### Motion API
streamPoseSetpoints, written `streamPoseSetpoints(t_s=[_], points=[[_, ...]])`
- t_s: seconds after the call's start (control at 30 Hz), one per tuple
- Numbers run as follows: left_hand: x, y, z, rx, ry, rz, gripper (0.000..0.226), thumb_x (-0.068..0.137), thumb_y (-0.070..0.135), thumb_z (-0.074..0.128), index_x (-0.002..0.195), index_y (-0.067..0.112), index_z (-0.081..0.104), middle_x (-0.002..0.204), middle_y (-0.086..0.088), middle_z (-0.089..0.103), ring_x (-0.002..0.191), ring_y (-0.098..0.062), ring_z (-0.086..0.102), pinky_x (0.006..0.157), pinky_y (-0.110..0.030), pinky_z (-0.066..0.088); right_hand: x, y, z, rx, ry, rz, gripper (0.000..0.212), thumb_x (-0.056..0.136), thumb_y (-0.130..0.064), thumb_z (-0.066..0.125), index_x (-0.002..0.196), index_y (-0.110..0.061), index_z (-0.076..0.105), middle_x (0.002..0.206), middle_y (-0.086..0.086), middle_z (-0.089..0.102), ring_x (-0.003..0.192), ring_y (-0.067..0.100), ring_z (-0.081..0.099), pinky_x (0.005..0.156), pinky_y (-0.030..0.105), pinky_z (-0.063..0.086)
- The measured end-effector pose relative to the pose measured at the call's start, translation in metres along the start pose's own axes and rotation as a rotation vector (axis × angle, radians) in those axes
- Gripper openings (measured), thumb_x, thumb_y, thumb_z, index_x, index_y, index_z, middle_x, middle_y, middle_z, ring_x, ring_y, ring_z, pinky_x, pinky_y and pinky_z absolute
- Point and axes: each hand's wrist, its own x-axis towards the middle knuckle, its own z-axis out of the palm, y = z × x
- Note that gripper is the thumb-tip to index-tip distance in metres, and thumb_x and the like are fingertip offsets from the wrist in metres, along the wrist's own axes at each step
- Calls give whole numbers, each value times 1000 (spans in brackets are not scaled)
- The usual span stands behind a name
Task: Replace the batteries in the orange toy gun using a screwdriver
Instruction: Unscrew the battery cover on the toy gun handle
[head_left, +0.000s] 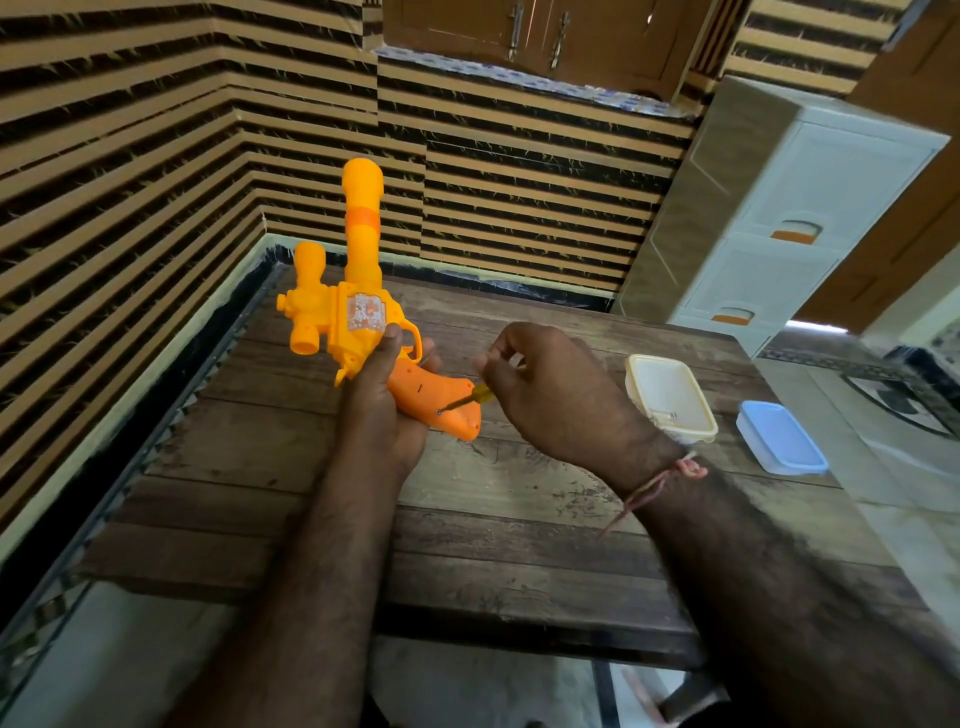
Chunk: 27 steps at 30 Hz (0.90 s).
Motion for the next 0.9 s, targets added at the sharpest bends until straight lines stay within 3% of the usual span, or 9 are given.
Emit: streamPoseSetpoints(t_s=[0.07, 0.17, 0.3, 0.4, 0.5, 0.6, 0.77, 0.83, 0.9], points=[[-1, 0, 1, 1, 7, 0, 26, 93, 23, 64, 118, 27, 56, 105, -8, 68, 88, -18, 68, 91, -48, 54, -1, 0, -1, 7, 7, -2, 4, 94, -26, 58, 96, -22, 60, 80, -8, 61, 70, 5, 58, 54, 21, 45], [-1, 0, 0, 0, 12, 15, 29, 94, 23, 62, 122, 26, 55, 103, -6, 67, 86, -17, 68, 80, -42, 57, -2, 0, -4, 27, -34, 16, 17, 86, -14, 67, 98, -21, 60, 74, -10, 54, 58, 5, 52, 46, 18, 38], [1, 1, -1, -23, -19, 2, 21, 94, 24, 62, 115, 28, 56, 107, -6, 67, 86, -17, 68, 96, -58, 49, 1, 0, -5, 39, -56, 15, 26, 77, -2, 70, 94, -19, 62, 80, -6, 57, 60, 4, 53, 43, 12, 38], [3, 0, -3, -30, -6, -8, 31, 92, 24, 65, 121, 26, 56, 118, -10, 66, 94, -20, 68, 101, -59, 45, 3, -2, -3, -12, -45, -19, 13, 85, -19, 71, 95, -20, 62, 85, -5, 60, 72, 7, 56, 55, 21, 47], [4, 0, -4, -45, 8, -11, 35, 91, 23, 67, 124, 26, 56, 122, -10, 65, 98, -22, 69, 102, -57, 46, 3, -4, 0, -108, 23, -56, 12, 96, -29, 55, 97, -19, 61, 82, -1, 63, 73, 15, 61, 61, 32, 53], [2, 0, -1, -37, 17, -10, 34, 92, 23, 66, 124, 25, 55, 114, -9, 66, 90, -19, 69, 94, -51, 52, 2, -3, -1, -82, 22, -41, 7, 93, -23, 60, 99, -22, 59, 81, -2, 63, 72, 14, 61, 59, 30, 51], [0, 0, 0, -48, 2, -7, 37, 94, 22, 64, 128, 25, 52, 126, -12, 61, 90, -19, 68, 96, -50, 51, 0, -1, -4, 13, -21, 2, 31, 80, -6, 70, 102, -25, 59, 88, -1, 62, 73, 12, 60, 55, 31, 55], [0, 0, -1, -33, -2, -12, 39, 93, 22, 64, 130, 25, 53, 130, -12, 60, 92, -19, 68, 93, -50, 53, -1, 0, -2, -32, -27, -26, 24, 84, -13, 69, 102, -25, 58, 91, -2, 60, 75, 13, 58, 52, 24, 47], [1, -1, -2, -22, -1, -17, 37, 93, 23, 65, 128, 24, 54, 127, -12, 62, 91, -18, 69, 93, -50, 53, -1, 0, -1, -101, -2, -63, 11, 92, -26, 61, 101, -23, 58, 89, -2, 60, 76, 14, 57, 57, 27, 47]])
